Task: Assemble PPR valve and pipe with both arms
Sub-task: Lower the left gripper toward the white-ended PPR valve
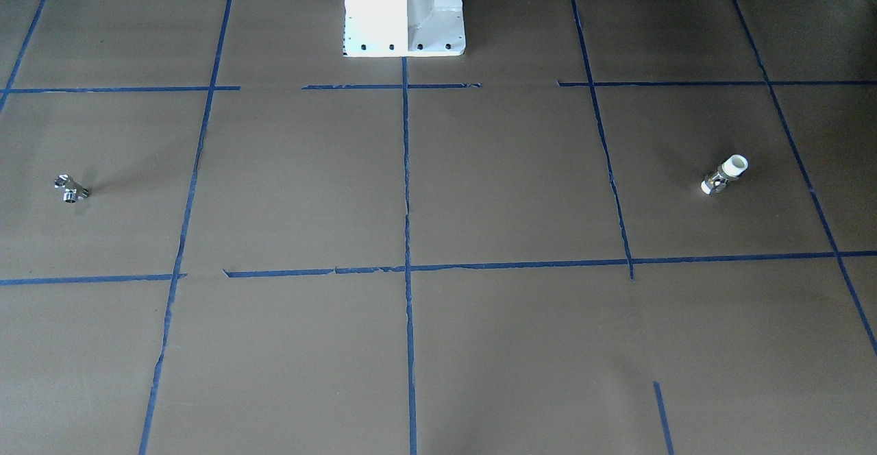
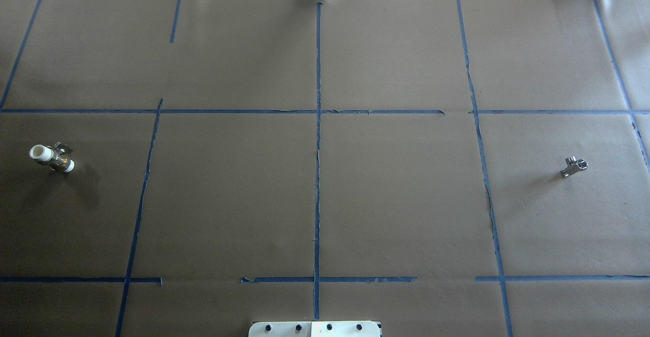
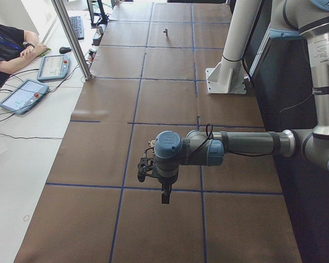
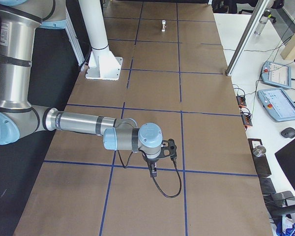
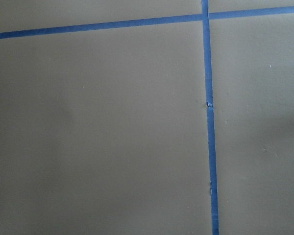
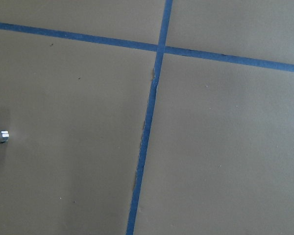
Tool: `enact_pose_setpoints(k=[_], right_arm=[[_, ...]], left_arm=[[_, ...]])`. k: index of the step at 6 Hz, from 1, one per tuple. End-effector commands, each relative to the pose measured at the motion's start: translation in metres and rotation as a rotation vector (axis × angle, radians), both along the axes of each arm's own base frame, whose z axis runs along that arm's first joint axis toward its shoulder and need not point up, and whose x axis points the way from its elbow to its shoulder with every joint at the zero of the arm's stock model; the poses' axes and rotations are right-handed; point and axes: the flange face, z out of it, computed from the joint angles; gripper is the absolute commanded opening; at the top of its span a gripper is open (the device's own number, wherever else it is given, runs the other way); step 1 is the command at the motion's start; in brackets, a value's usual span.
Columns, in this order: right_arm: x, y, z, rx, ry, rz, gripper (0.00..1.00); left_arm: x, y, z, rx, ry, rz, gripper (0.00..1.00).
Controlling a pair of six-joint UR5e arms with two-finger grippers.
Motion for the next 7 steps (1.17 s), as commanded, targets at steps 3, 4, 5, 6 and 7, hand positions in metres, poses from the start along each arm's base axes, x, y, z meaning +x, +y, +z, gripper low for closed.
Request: enact_pose_setpoints(k=[3,4,5,6,7], right_arm=[[-0.008,-0.002,-0.001,0.0,-0.003,-0.018,1.0],[-0.011,-0.003,-0.002,0.002,-0.008,-0.025,1.0],[-0.011,-0.003,-0.003,0.003,-0.008,-0.025,1.0],[-0.011,-0.003,-0.002,0.002,-0.008,-0.025,1.0],[-0.011,-0.003,-0.003,0.005,-0.008,-0.025,1.0]], left_arm=[[0.01,-0.006,-0.003,0.01,0.002,0.02,1.0],[0.013,-0.032,-0.024,0.068,0.005,0.027,1.0],[0.016,-0.067,-0.047,0.133,0.007,0.028,1.0],[0.03,-0.086,-0.059,0.164,0.016,0.06,1.0],[0.031,-0.086,-0.069,0.188,0.019,0.067,1.0]])
